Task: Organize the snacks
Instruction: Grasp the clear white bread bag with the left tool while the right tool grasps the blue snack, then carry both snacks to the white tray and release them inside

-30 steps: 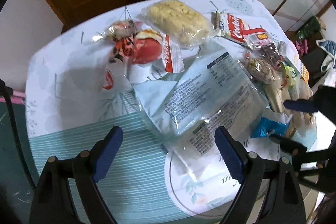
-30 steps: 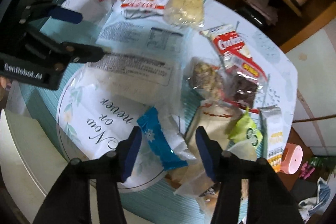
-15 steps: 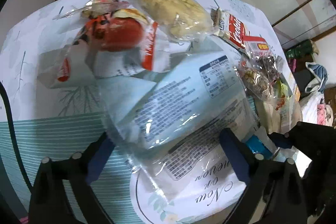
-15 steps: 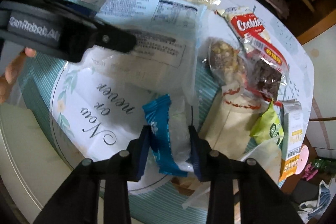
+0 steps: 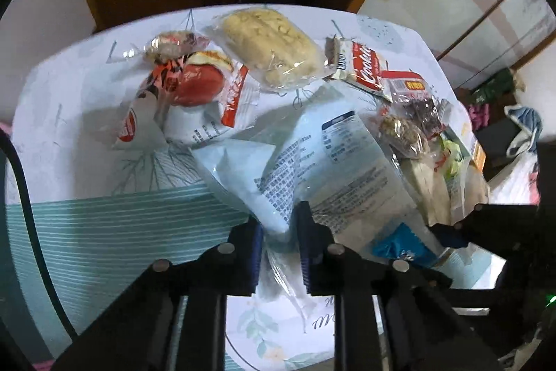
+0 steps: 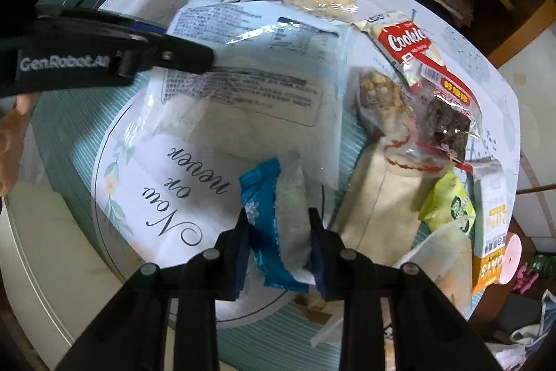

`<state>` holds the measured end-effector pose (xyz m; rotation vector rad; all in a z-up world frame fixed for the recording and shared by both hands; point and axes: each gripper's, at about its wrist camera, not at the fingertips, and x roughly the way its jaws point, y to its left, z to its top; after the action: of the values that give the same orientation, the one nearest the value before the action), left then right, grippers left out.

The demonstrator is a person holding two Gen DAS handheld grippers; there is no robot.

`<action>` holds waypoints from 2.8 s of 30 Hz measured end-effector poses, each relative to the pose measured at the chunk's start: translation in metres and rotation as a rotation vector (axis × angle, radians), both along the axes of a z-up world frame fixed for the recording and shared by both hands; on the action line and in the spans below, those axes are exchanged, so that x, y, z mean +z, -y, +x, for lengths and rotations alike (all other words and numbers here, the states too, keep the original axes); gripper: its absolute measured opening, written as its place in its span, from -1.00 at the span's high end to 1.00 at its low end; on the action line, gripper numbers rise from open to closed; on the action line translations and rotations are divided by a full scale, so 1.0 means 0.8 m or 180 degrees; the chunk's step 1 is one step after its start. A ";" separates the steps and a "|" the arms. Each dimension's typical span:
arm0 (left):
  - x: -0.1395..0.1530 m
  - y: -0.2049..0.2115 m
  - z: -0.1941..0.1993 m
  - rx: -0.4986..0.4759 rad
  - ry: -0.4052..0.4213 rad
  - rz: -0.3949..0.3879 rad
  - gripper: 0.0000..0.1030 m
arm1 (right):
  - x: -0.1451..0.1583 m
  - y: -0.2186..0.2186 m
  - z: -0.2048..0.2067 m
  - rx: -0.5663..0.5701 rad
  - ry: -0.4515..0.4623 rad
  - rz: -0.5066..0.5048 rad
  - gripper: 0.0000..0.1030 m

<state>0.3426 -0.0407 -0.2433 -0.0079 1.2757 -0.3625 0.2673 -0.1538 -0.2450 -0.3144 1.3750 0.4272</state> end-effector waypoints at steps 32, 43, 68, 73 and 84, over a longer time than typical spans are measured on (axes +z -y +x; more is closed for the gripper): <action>0.345 -0.108 -0.347 -0.0158 0.1969 -0.0178 0.77 | 0.282 0.028 -0.222 -0.0560 0.1375 0.0932 0.44; 0.286 -0.103 -0.464 -0.0195 0.2067 -0.0025 0.76 | 0.253 0.041 -0.323 -0.1109 0.1427 0.1259 0.43; 0.150 -0.047 -0.456 -0.0456 0.1112 0.0341 0.74 | 0.152 0.014 -0.338 -0.1459 0.0903 0.0906 0.39; 0.147 -0.051 -0.448 -0.0368 0.1040 0.0403 0.68 | 0.148 0.008 -0.337 -0.1436 0.0901 0.0825 0.39; 0.162 -0.062 -0.448 -0.0137 0.1286 0.0461 -0.70 | 0.126 -0.004 -0.334 -0.1377 0.0666 0.0776 -0.43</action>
<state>-0.0158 0.0092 -0.1138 0.2068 0.9001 -0.2898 0.0001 -0.1505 -0.1443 0.1372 1.1319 0.1909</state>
